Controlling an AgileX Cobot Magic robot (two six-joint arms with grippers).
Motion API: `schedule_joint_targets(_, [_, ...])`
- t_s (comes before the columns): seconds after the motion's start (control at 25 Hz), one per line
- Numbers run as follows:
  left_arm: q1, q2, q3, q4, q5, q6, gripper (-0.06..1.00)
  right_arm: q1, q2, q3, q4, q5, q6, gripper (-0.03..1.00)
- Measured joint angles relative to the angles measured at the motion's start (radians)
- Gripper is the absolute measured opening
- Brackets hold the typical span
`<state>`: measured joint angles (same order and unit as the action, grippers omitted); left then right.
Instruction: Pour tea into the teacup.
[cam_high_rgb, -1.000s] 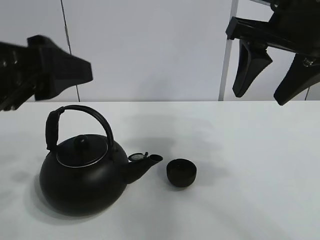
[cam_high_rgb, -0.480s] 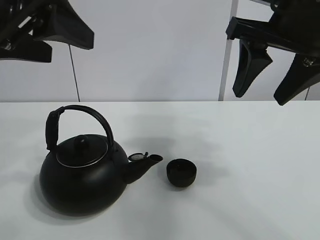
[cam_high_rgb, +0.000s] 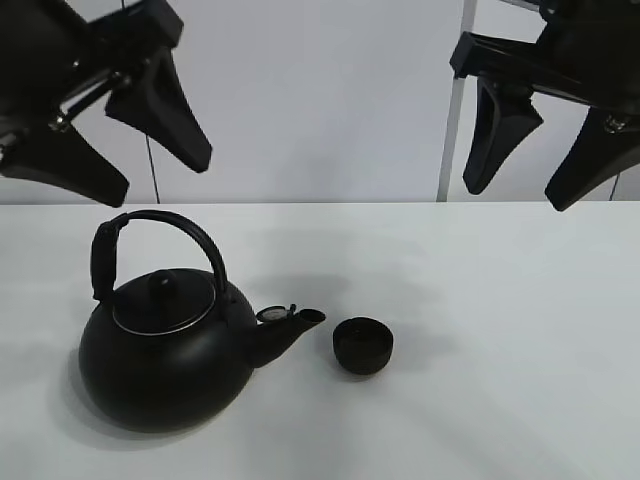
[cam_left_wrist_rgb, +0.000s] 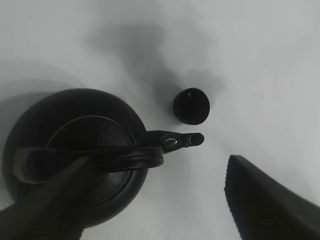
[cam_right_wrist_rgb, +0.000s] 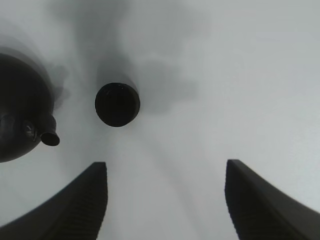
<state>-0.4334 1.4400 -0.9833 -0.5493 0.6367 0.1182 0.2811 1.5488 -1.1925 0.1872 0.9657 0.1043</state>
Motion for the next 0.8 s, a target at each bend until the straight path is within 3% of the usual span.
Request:
schedule_joint_targets(0.24, [0.000, 0.137, -0.144, 0.006, 0.119, -0.048, 0.53, 0.000, 0.000, 0.000, 0.001, 0.000, 0.000, 0.46])
schedule_joint_targets(0.8, [0.000, 0.141, -0.209, 0.011, 0.157, -0.053, 0.53, 0.000, 0.000, 0.000, 0.003, -0.008, 0.000, 0.46])
